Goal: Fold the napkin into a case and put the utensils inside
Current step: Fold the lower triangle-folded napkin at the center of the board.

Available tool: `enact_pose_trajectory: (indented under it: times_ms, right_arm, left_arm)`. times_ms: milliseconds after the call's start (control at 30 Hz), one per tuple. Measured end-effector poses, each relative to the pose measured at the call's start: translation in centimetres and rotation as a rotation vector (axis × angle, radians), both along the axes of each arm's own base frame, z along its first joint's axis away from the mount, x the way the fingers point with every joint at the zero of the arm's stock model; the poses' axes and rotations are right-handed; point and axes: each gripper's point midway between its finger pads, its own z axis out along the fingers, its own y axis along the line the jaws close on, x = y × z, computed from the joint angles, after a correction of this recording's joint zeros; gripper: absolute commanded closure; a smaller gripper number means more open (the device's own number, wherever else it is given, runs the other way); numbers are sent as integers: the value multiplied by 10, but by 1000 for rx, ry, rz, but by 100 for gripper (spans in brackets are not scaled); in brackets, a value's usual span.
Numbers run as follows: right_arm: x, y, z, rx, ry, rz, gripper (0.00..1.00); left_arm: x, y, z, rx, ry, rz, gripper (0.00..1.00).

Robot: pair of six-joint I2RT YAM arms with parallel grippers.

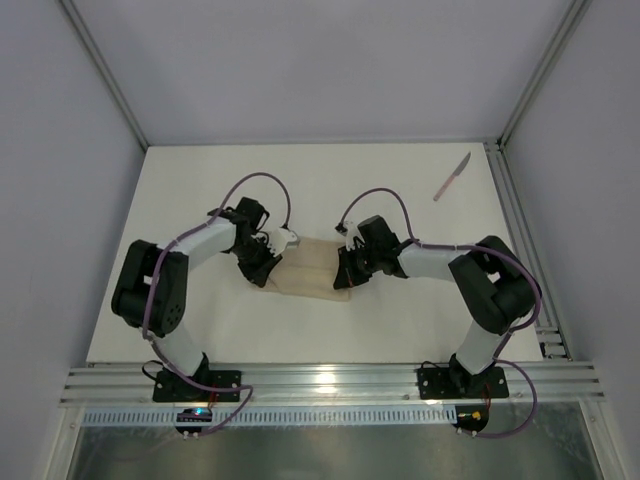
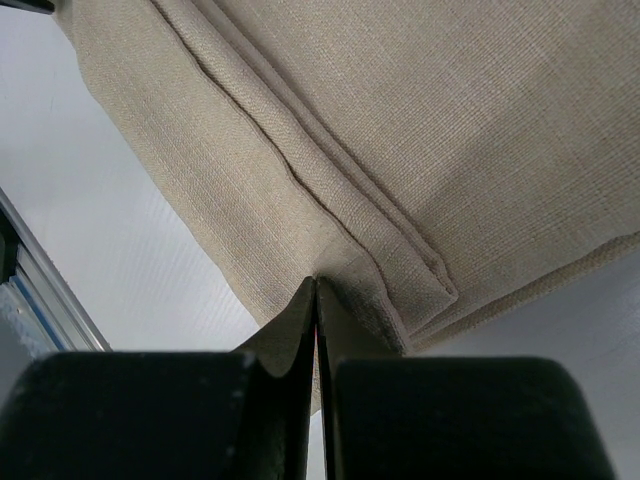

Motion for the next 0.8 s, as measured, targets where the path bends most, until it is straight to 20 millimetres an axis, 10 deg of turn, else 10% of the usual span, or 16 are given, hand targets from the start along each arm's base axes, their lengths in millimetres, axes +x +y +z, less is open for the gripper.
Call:
enact_pose_trajectory:
  times_ms: [400,700,800]
  right_arm:
    - [0,1,0,2,3,2,96]
    - [1,2,1,2,8,3,96]
    - [1,2,2,0,12,3,96]
  left_arm:
    - [-2,7,-15,37,65,17,72]
    - [20,-14,56,-131,-15,9,71]
    - [14,-33,52,-130,-7,-42,72]
